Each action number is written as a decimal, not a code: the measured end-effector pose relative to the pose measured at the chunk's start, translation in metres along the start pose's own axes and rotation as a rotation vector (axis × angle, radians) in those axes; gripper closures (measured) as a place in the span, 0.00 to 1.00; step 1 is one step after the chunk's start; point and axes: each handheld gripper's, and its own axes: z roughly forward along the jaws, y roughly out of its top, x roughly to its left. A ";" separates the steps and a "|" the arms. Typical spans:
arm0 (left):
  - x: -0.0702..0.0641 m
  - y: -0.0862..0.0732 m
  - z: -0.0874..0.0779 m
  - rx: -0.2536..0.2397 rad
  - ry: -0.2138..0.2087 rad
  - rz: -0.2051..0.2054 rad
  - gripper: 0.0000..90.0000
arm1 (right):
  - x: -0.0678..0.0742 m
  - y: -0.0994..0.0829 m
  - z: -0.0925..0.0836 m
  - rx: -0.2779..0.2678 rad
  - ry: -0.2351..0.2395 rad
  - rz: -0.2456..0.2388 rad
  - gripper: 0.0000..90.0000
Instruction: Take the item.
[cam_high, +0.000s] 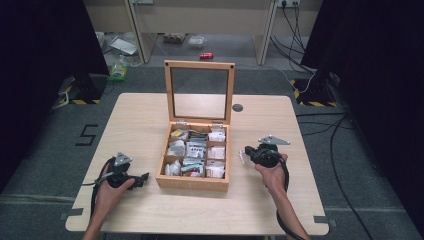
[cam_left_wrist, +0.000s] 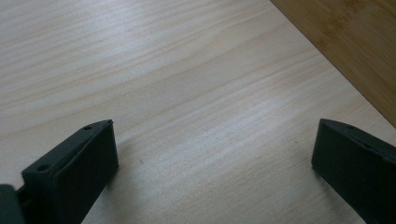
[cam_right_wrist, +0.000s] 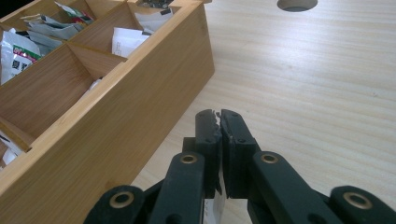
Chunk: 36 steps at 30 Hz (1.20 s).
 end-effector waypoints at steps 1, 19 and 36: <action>0.000 0.000 0.000 0.000 0.000 0.000 0.00 | 0.000 0.000 0.000 0.000 0.000 0.000 0.96; 0.000 0.000 0.000 0.000 0.000 0.000 0.00 | 0.000 -0.006 0.010 0.033 -0.007 0.003 0.93; 0.000 0.000 0.000 0.000 0.000 0.000 0.00 | -0.006 -0.008 0.015 0.058 -0.023 0.048 0.80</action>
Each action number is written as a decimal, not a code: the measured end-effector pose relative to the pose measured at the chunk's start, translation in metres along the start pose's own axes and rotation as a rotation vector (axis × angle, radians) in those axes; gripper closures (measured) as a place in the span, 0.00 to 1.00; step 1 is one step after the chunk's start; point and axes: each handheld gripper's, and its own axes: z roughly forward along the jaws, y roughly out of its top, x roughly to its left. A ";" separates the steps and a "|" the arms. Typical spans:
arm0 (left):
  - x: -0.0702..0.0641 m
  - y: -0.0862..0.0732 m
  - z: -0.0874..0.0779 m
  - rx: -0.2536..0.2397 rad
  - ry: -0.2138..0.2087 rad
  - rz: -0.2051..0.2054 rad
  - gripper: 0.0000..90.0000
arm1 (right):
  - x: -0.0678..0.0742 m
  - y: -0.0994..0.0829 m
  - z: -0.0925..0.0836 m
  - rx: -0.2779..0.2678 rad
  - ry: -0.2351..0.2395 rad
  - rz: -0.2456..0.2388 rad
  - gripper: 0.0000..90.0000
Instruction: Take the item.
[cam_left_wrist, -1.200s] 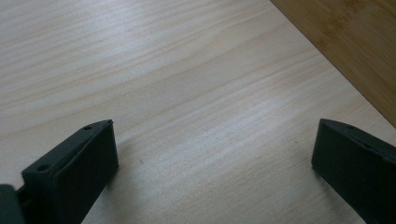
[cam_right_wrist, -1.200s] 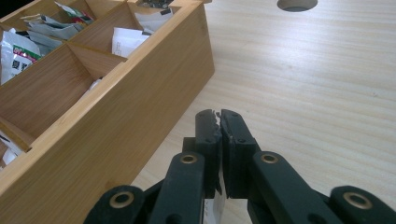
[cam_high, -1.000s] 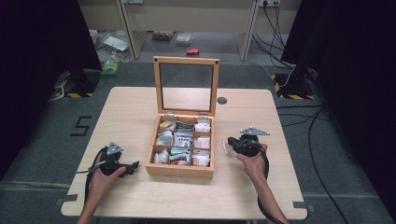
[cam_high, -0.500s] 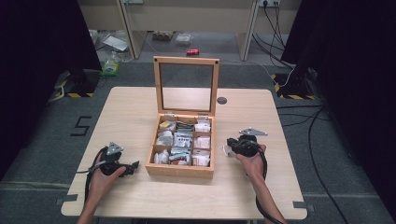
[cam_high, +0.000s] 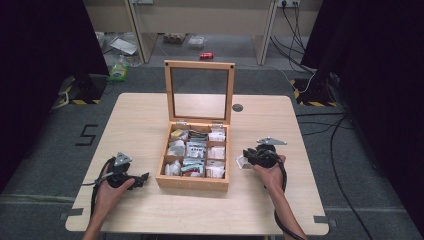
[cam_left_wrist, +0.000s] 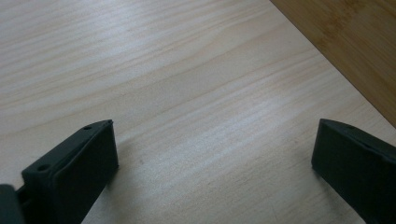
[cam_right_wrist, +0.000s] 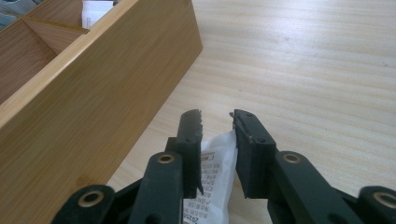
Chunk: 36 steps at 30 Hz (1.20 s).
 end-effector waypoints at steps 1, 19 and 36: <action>0.000 0.000 0.000 0.000 0.000 0.000 0.00 | 0.000 0.000 0.000 0.001 -0.002 0.001 0.79; 0.000 0.000 0.000 0.000 0.000 0.000 0.00 | -0.001 0.010 -0.008 -0.035 -0.001 0.012 0.62; 0.000 0.000 0.000 0.000 0.000 0.000 0.00 | 0.005 0.023 -0.010 -0.050 0.031 -0.010 0.50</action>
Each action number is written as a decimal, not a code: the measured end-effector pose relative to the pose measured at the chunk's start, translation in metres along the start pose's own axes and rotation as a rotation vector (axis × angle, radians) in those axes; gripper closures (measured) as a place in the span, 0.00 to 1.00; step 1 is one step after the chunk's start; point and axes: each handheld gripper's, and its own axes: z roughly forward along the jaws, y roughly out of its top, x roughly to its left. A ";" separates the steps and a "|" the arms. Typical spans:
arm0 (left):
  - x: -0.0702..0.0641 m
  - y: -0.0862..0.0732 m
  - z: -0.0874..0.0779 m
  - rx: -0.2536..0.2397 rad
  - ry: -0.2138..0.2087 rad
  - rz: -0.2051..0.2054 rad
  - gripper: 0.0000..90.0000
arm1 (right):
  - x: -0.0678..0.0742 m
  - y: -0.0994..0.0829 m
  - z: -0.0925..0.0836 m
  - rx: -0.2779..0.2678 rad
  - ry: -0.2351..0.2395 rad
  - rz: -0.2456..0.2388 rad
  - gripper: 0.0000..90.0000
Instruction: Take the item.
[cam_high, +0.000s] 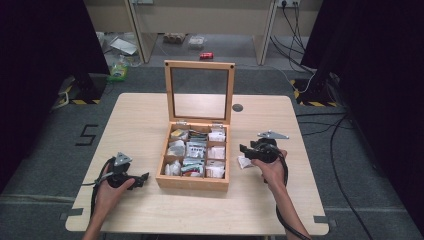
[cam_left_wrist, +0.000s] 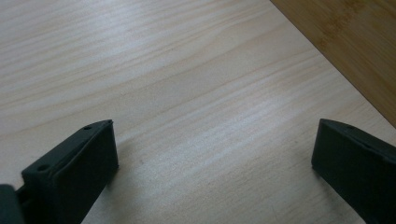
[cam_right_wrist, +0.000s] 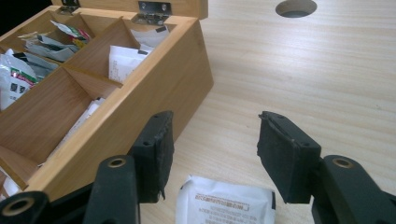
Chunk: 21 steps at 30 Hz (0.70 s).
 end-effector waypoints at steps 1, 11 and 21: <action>0.000 0.000 0.000 -0.001 0.000 0.000 0.00 | 0.001 0.002 0.001 -0.001 0.004 -0.001 0.49; 0.000 0.000 0.000 0.000 0.000 0.000 0.00 | -0.001 0.018 0.010 -0.016 0.030 -0.028 0.42; 0.000 0.000 0.000 -0.001 0.000 0.000 0.00 | 0.001 0.021 0.009 -0.022 0.043 -0.034 0.38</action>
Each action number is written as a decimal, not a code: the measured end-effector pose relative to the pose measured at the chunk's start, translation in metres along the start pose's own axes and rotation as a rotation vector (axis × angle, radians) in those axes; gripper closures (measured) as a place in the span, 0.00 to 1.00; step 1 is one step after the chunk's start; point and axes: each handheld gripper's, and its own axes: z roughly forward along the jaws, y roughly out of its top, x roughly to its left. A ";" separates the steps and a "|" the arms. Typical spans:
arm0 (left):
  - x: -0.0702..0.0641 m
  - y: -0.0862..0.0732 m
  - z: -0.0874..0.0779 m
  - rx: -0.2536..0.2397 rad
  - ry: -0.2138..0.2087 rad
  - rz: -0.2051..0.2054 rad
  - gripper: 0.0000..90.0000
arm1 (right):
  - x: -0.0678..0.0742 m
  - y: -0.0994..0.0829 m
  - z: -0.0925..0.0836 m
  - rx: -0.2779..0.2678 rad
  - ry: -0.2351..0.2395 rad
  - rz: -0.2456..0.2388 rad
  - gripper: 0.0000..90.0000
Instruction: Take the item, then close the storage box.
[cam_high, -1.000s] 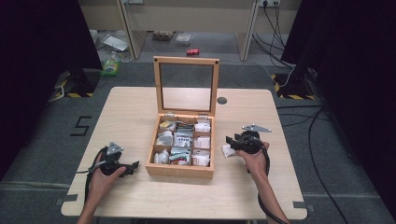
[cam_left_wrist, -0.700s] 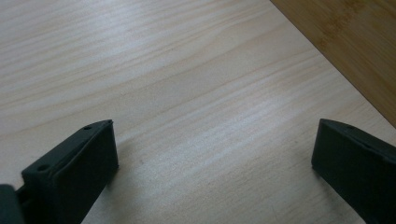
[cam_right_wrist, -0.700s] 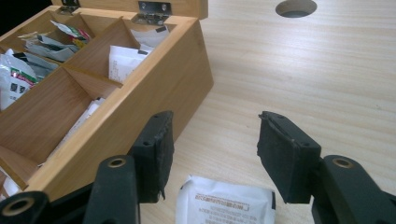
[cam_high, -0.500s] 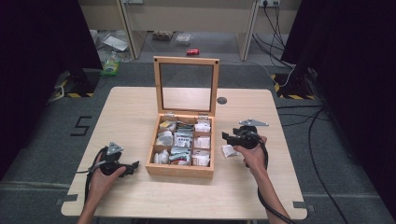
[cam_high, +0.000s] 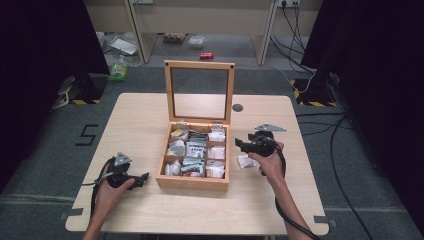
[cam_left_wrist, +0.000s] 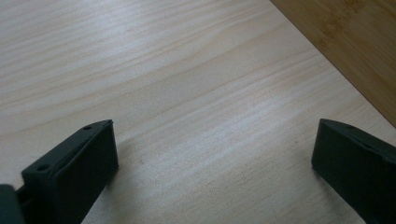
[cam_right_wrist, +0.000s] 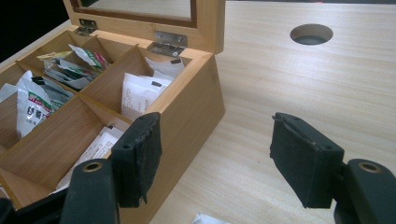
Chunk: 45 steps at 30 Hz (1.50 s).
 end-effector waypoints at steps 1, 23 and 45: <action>0.000 0.000 0.000 0.000 0.000 0.000 0.00 | 0.000 0.000 0.000 0.000 0.000 0.000 0.38; 0.000 -0.002 -0.002 0.000 0.006 -0.004 0.00 | 0.017 0.011 0.008 -0.031 0.034 -0.046 0.37; -0.001 -0.005 -0.006 0.000 0.005 -0.003 0.00 | 0.018 0.057 0.034 -0.091 -0.019 -0.067 0.37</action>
